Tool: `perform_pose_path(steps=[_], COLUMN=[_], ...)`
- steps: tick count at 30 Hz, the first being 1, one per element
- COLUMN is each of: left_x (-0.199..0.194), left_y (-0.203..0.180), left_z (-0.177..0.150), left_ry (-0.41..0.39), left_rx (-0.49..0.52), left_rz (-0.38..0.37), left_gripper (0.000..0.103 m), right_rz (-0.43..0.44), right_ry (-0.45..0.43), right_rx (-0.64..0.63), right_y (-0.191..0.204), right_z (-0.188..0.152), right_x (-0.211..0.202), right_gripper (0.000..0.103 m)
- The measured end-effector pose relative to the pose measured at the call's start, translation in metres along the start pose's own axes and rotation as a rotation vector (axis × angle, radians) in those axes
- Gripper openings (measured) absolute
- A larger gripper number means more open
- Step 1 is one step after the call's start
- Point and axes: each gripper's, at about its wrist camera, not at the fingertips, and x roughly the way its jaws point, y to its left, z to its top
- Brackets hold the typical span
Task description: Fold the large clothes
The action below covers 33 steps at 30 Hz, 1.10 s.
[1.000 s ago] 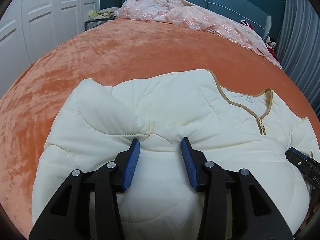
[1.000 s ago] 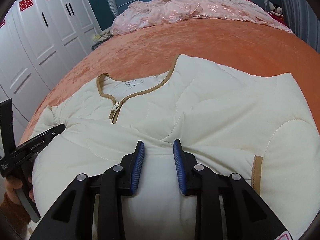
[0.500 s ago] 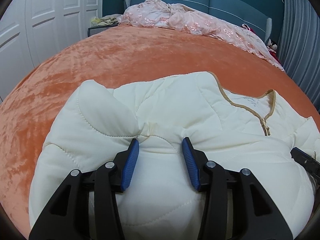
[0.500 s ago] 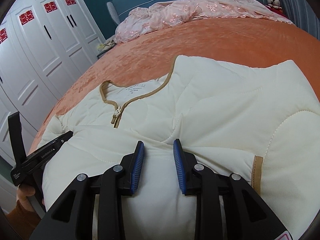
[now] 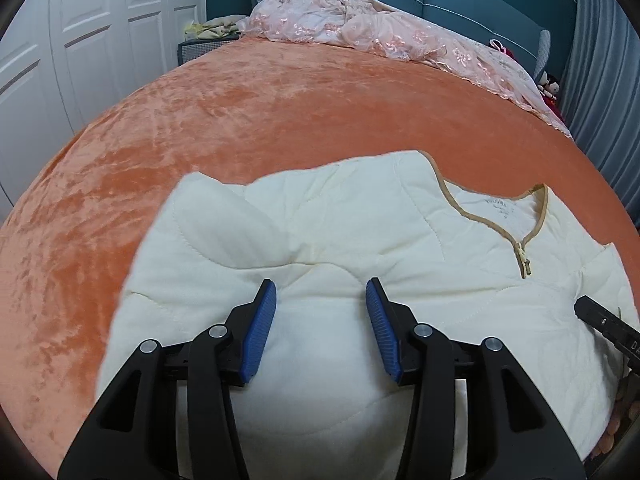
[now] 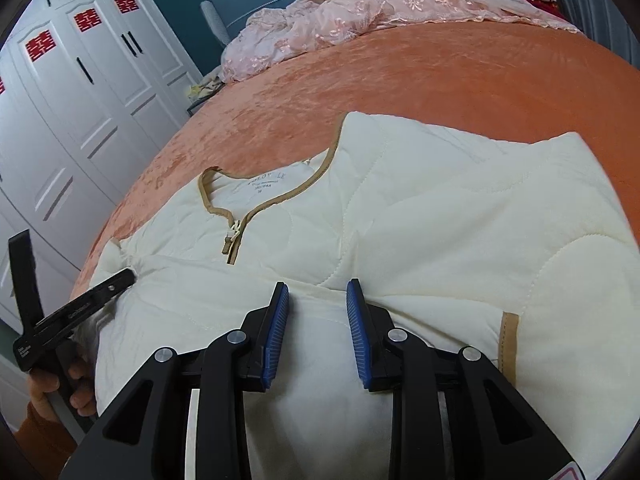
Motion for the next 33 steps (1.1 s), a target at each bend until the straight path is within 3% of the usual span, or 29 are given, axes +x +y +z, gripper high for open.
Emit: perform_pose_path(steps=[2,3,5,7,10,13,16,18,19,20,25,33], left_x=[-0.015,-0.02,-0.02,-0.012,0.011,0.039,0.052,0.053,0.053,0.053,0.055,0.058], left_y=[0.02,0.032,0.051,0.06,0.06,0.055,0.052,0.054,0.056,0.057,0.057,0.051], left_z=[0.014,0.024,0.042,0.057,0.064,0.054,0.038,0.029,0.028,0.027,0.025,0.022], left_ry=[-0.01,-0.009,-0.001,0.012,0.071,0.109,0.064,0.021,0.009,0.001,-0.023,-0.032], left_rx=[-0.035,-0.059,-0.11,-0.143,-0.18,-0.198,-0.16,-0.166,-0.174,-0.18,-0.18,-0.147], left_rz=[0.021,0.047,0.081,0.092,0.032,0.043,0.097,0.103,0.099,0.095,0.106,0.157], left_gripper=[0.049,0.05,0.05,0.05,0.05,0.05,0.056,0.06,0.062,0.063,0.068,0.073], right_rz=[-0.11,-0.147,-0.105,-0.02,0.107,0.08,0.098,0.096,0.091,0.099,0.109,0.036], right_ry=[-0.026,-0.045,-0.051,-0.006,0.074,0.089,0.14,0.156,0.142,0.136,0.046,0.031], right_rx=[0.013,0.014,0.023,0.017,-0.001,-0.019,0.021,-0.008,-0.036,-0.06,-0.004,-0.039], right_y=[0.007,0.014,0.031,0.058,0.1,0.129,0.135,0.137,0.138,0.138,0.125,0.131], right_z=[0.011,0.019,0.036,0.053,0.07,0.076,0.073,0.066,0.062,0.06,0.052,0.045], right_x=[-0.013,-0.017,-0.014,0.005,0.054,0.095,0.129,0.14,0.14,0.14,0.131,0.14], right_gripper=[0.037,0.037,0.039,0.052,0.054,0.054,0.054,0.048,0.029,0.003,0.001,0.0])
